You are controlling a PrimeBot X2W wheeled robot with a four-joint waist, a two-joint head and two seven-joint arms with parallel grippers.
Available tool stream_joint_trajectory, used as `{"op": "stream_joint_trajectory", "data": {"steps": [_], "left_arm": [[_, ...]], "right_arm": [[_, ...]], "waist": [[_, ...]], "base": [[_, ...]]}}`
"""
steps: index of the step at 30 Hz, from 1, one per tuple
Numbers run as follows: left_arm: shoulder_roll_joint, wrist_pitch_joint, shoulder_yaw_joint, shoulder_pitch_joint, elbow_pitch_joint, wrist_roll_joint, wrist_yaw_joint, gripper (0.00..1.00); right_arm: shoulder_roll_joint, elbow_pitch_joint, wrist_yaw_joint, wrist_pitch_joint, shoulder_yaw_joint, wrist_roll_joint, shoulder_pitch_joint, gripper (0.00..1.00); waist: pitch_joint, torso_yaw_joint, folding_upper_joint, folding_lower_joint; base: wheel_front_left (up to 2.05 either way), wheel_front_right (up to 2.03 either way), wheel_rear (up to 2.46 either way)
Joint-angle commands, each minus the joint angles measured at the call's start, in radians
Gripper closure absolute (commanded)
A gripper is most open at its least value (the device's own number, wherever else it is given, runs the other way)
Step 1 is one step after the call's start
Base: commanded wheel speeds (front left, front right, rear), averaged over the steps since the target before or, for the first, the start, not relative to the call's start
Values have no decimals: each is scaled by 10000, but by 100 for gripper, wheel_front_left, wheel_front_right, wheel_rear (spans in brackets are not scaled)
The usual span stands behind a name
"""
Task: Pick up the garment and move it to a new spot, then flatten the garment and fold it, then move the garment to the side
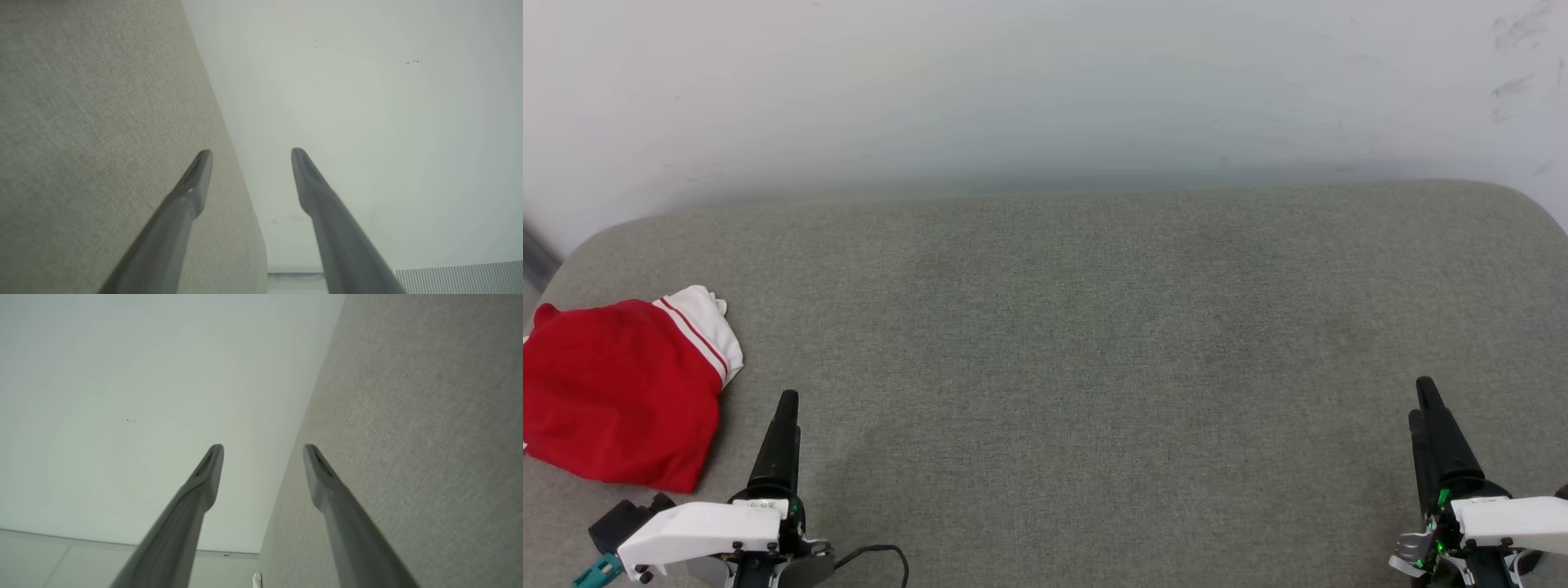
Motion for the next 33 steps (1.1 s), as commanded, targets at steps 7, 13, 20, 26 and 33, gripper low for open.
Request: {"op": "stream_joint_trajectory", "data": {"steps": [7, 13, 20, 26, 33], "left_arm": [[39, -337, -308, -8, -799, 1871, 560, 0], [42, -575, -551, 107, -1132, 3162, 1067, 0], [46, -835, -810, 239, -1325, 4599, 1446, 0], [50, -1043, -1023, 366, -1430, 5718, 1662, 0], [69, -1271, -1198, 474, -1535, 6807, 1867, 0]], "right_arm": [[-25, -773, 16, -350, 0, -1693, -4, 0], [-25, -1239, 17, -587, 188, -3224, 122, 0], [-25, -1591, 18, -846, 477, -5012, 300, 0], [-24, -1709, 19, -1059, 599, -6121, 436, 0], [-24, -1739, 19, -1283, 643, -7176, 577, 0]], "waist": [[19, -6, 0, 0], [31, -11, 0, 0], [39, -9, 0, 0], [42, -11, 0, 0], [34, 0, 0, 0]], "base": [[0, 0, 0], [0, 0, 0], [0, 0, 0], [0, 0, 0], [0, 0, 0]]}}
